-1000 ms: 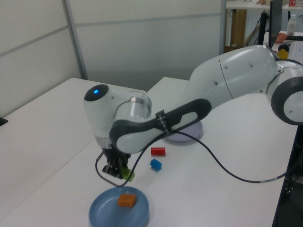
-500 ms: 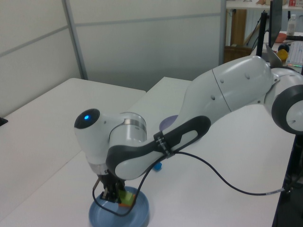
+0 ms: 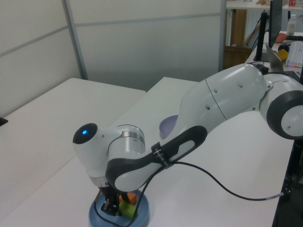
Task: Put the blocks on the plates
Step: 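Move the gripper to the red cylinder and grasp it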
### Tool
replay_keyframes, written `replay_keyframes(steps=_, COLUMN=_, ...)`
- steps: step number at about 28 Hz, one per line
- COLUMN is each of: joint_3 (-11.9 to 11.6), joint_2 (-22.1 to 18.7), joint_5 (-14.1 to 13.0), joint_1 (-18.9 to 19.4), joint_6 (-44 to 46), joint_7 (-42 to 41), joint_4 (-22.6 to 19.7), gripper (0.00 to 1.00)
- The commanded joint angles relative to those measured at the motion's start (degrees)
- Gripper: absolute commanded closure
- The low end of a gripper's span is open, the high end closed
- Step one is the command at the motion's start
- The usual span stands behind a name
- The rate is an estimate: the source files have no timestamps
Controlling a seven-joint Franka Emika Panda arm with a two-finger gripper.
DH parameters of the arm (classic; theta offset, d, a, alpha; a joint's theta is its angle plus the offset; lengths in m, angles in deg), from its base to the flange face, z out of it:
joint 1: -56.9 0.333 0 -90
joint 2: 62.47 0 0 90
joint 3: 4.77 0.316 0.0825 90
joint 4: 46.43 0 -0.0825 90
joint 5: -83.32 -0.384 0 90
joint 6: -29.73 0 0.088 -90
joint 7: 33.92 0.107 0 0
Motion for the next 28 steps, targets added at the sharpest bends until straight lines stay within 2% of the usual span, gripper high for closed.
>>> replay_keyframes(steps=1, joint_3=-1.1, joint_2=-3.1, joint_5=-1.9, joint_1=-0.1, joint_6=0.2, joint_7=-0.3, joint_4=0.7, gripper=0.00)
replay_keyframes(steps=3, joint_3=-1.4, joint_2=-5.0, joint_5=-4.2, joint_1=-1.3, joint_6=0.5, joint_7=-0.2, joint_4=0.7, gripper=0.00)
replay_keyframes(steps=6, joint_3=-2.5, joint_2=-6.6, joint_5=-5.8, joint_1=-2.9, joint_6=0.8, joint_7=-0.1, joint_4=0.7, gripper=0.00)
replay_keyframes(steps=13, joint_3=-9.1, joint_2=-7.0, joint_5=-6.0, joint_1=-4.5, joint_6=3.8, joint_7=0.4, joint_4=0.4, gripper=0.00)
replay_keyframes(steps=14, joint_3=-10.7, joint_2=-7.0, joint_5=-6.0, joint_1=-4.7, joint_6=3.8, joint_7=1.3, joint_4=0.1, gripper=0.00)
replay_keyframes(steps=20, joint_3=-14.1, joint_2=-5.3, joint_5=-5.5, joint_1=-6.3, joint_6=3.0, joint_7=2.6, joint_4=-0.5, gripper=0.00)
replay_keyframes(steps=28, joint_3=-14.4, joint_2=-1.0, joint_5=-4.1, joint_1=-10.2, joint_6=1.6, joint_7=-2.7, joint_4=-1.1, gripper=0.00)
